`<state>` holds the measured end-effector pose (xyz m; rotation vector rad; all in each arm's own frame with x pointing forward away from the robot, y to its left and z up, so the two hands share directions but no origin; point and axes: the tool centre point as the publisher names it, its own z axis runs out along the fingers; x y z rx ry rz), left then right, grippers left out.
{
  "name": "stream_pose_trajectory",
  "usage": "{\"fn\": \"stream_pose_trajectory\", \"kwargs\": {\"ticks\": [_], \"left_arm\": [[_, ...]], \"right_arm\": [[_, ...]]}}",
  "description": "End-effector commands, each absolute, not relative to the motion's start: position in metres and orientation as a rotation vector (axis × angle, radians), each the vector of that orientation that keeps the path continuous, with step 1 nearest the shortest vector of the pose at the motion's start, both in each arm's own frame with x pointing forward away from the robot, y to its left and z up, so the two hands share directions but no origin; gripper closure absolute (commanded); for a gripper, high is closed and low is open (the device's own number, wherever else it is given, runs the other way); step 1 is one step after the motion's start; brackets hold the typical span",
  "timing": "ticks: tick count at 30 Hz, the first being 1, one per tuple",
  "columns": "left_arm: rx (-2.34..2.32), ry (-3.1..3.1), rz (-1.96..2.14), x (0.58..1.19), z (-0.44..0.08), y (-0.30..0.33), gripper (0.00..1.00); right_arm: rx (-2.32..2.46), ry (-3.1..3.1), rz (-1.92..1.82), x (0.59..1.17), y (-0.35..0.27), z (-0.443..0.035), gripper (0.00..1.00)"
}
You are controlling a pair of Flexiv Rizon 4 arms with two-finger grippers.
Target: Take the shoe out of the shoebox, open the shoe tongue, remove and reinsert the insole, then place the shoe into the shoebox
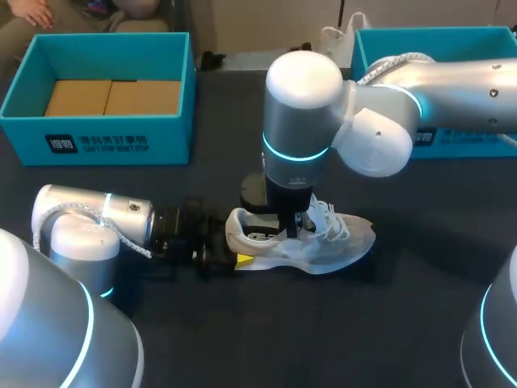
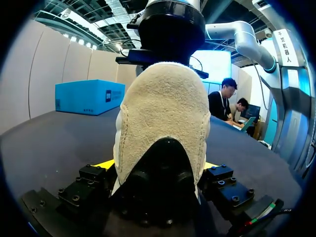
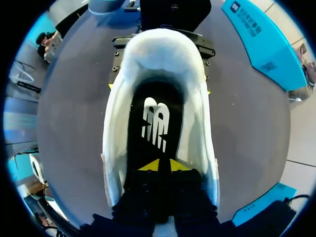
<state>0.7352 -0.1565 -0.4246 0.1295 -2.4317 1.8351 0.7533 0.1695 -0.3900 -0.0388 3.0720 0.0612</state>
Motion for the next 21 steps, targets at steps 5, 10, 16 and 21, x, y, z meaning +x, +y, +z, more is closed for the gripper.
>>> {"fn": "stream_pose_trajectory", "kwargs": {"ticks": [5,10,16,21], "left_arm": [[0.13,-2.433,1.832,0.735,-0.426,-0.155,1.0],[0.13,-2.433,1.832,0.735,-0.426,-0.155,1.0],[0.13,-2.433,1.832,0.735,-0.426,-0.155,1.0],[0.13,-2.433,1.832,0.735,-0.426,-0.155,1.0]], "right_arm": [[-0.011,3.059,0.066,0.751,0.167,-0.391,0.78],[-0.002,3.044,0.082,0.756,0.168,-0.396,0.62],[0.008,3.053,0.11,0.761,0.173,-0.403,0.6],[0.037,3.069,0.169,0.762,0.177,-0.413,0.63]]}}
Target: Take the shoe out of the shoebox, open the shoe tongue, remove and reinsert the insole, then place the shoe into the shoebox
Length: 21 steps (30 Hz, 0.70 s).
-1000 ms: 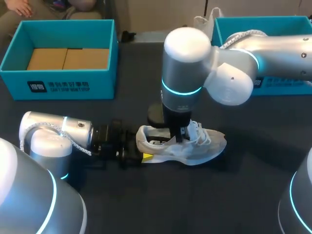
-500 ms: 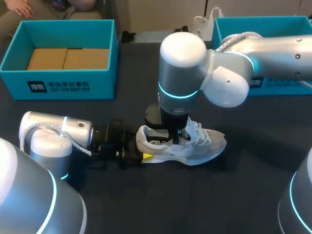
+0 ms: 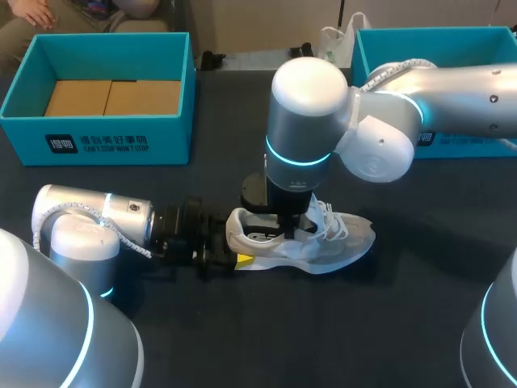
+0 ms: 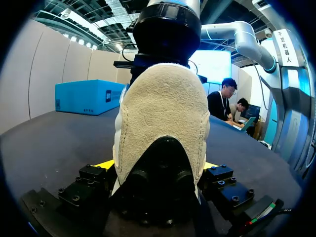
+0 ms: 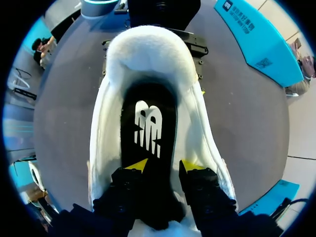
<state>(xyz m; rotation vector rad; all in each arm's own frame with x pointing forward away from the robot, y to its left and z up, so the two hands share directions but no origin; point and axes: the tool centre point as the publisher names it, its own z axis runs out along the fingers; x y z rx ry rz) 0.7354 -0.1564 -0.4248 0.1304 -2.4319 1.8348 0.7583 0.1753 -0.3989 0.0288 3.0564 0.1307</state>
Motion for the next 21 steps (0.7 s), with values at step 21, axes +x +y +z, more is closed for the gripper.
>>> {"fn": "stream_pose_trajectory", "kwargs": {"ticks": [21], "left_arm": [[0.13,-2.433,1.832,0.735,-0.426,-0.155,1.0]], "right_arm": [[0.17,3.178,0.182,0.734,0.16,-0.424,1.0]]}}
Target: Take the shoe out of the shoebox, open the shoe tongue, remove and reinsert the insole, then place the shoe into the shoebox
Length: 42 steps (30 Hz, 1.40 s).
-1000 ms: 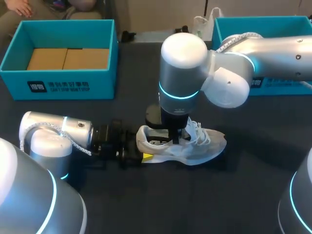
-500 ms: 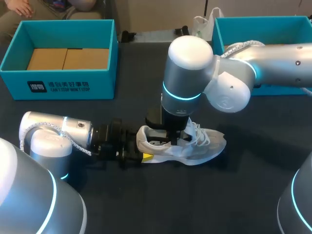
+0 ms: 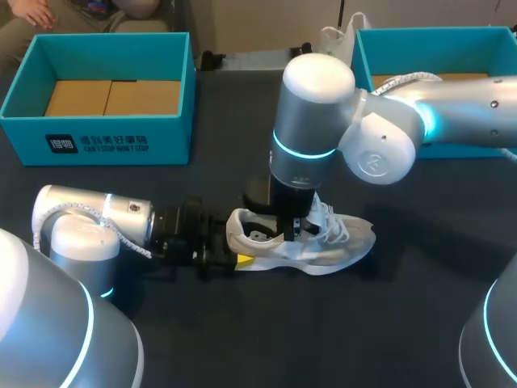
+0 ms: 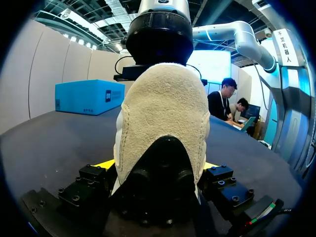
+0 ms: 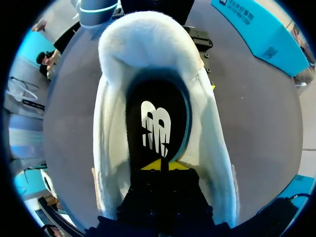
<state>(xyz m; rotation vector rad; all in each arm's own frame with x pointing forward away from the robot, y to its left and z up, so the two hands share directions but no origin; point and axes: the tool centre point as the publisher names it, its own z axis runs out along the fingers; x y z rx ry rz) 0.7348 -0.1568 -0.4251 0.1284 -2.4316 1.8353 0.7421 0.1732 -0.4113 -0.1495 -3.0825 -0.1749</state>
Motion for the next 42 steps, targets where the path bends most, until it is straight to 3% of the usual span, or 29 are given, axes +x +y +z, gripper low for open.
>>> {"fn": "stream_pose_trajectory", "kwargs": {"ticks": [1,23,42], "left_arm": [[0.13,-2.433,1.832,0.735,-0.426,-0.155,1.0],[0.13,-2.433,1.832,0.735,-0.426,-0.155,1.0],[0.13,-2.433,1.832,0.735,-0.426,-0.155,1.0]], "right_arm": [[-0.18,-3.095,-0.186,0.734,0.157,-0.418,1.0],[0.097,-3.092,-0.252,0.751,0.148,-0.35,1.0],[0.555,-2.938,-0.472,0.764,0.191,-0.32,1.0]]}}
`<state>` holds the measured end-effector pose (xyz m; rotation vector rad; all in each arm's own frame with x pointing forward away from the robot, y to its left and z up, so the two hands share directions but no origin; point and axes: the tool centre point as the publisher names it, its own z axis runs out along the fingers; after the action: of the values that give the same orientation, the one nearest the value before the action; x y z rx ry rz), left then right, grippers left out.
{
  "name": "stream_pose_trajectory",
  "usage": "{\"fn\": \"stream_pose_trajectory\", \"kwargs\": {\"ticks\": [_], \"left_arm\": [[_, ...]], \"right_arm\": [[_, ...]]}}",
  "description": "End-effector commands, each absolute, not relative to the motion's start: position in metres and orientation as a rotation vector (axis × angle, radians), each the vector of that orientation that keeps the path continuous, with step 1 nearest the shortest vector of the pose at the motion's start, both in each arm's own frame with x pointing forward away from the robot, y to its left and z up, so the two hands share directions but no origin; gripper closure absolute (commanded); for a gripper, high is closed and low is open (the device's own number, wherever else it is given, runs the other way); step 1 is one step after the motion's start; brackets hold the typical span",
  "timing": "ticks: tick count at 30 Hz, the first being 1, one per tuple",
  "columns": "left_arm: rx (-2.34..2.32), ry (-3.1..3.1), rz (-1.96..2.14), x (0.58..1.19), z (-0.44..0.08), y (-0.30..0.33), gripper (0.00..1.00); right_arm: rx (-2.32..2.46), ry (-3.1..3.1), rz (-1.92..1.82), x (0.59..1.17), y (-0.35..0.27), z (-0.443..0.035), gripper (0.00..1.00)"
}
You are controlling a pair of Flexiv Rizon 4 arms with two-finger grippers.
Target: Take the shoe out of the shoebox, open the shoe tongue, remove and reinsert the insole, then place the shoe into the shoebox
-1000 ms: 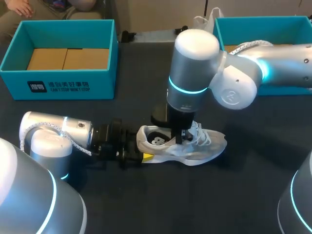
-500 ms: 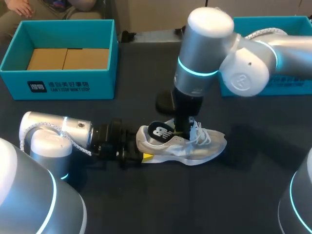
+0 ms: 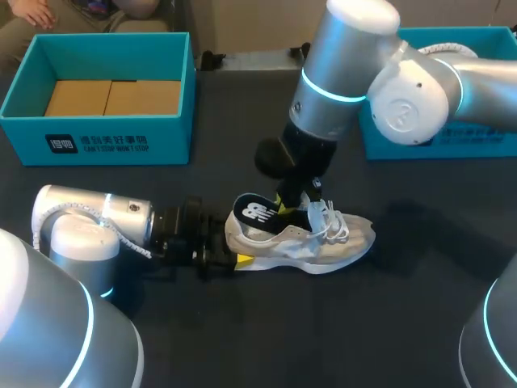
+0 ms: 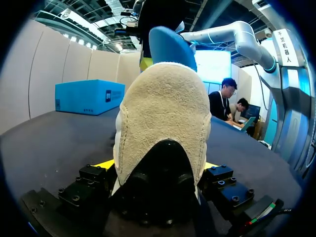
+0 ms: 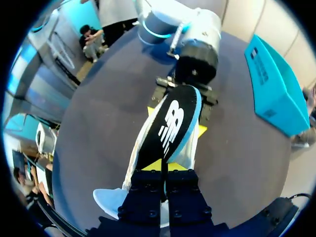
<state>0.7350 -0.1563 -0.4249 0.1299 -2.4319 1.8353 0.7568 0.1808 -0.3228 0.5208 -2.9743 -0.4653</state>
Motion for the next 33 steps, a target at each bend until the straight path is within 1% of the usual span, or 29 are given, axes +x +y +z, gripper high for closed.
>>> {"fn": "stream_pose_trajectory", "kwargs": {"ticks": [1,7,13,14,15,16,22,25,33], "left_arm": [[0.13,-2.433,1.832,0.735,-0.426,-0.155,1.0],[0.13,-2.433,1.832,0.735,-0.426,-0.155,1.0],[0.13,-2.433,1.832,0.735,-0.426,-0.155,1.0],[0.13,-2.433,1.832,0.735,-0.426,-0.155,1.0],[0.13,-2.433,1.832,0.735,-0.426,-0.155,1.0],[0.13,-2.433,1.832,0.735,-0.426,-0.155,1.0],[0.13,-2.433,1.832,0.735,-0.426,-0.155,1.0],[0.13,-2.433,1.832,0.735,-0.426,-0.155,1.0],[0.13,-2.433,1.832,0.735,-0.426,-0.155,1.0]], "right_arm": [[0.576,-2.924,-0.488,0.764,0.195,-0.319,1.0],[0.652,-2.847,-0.543,0.764,0.22,-0.314,1.0],[0.625,-2.815,-0.594,0.762,0.226,-0.317,1.0],[0.624,-2.815,-0.605,0.762,0.226,-0.317,0.71],[0.608,-2.808,-0.596,0.761,0.227,-0.316,0.06],[0.595,-2.806,-0.592,0.76,0.227,-0.316,0.0],[0.469,-2.74,-0.571,0.753,0.215,-0.306,0.0],[0.363,-2.672,-0.621,0.752,0.213,-0.305,0.0],[0.363,-2.672,-0.621,0.752,0.213,-0.305,0.0]]}}
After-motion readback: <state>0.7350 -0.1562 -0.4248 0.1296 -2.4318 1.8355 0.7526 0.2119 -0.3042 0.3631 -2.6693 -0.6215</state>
